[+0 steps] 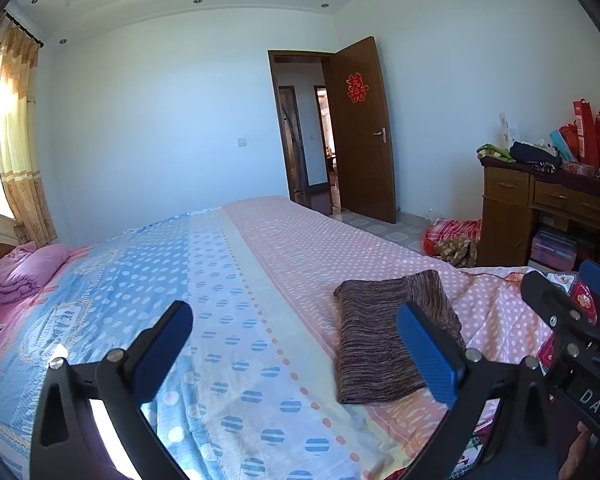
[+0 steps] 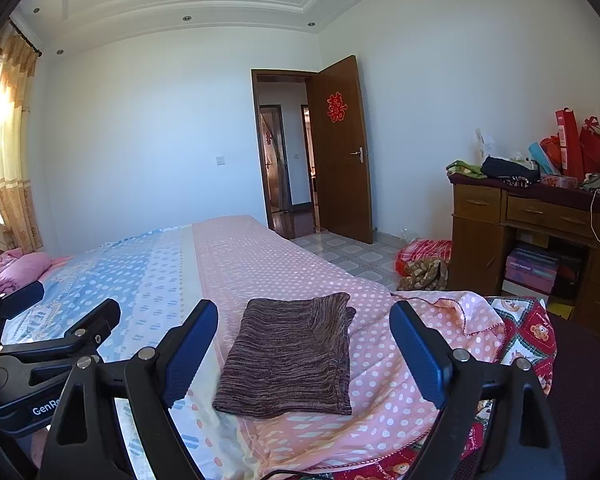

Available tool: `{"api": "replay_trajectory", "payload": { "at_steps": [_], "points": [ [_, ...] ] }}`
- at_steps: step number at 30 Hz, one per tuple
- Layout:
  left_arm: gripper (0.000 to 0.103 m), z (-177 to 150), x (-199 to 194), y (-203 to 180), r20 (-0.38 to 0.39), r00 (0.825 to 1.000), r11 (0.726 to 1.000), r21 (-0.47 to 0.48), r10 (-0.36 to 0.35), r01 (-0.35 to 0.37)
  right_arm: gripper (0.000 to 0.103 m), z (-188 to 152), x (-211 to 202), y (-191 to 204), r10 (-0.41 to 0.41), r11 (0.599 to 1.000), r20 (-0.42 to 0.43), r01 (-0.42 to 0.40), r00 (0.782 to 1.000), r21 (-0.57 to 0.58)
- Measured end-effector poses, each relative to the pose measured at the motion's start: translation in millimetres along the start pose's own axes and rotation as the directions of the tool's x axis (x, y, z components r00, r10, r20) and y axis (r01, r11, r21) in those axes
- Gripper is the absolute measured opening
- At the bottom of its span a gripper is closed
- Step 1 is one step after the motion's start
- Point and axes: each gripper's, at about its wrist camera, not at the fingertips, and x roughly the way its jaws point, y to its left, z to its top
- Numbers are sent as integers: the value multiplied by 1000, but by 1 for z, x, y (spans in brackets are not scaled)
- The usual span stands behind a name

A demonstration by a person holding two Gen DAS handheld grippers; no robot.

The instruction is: Fold small clothes

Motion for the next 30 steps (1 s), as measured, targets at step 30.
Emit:
{"api": "replay_trajectory", "payload": {
  "at_steps": [30],
  "points": [
    [103,0,-1,5,-13,1000,1000,-7,-7,7,88,3,-3,-3,-7,1000,17,7,1000,-7]
  ]
}}
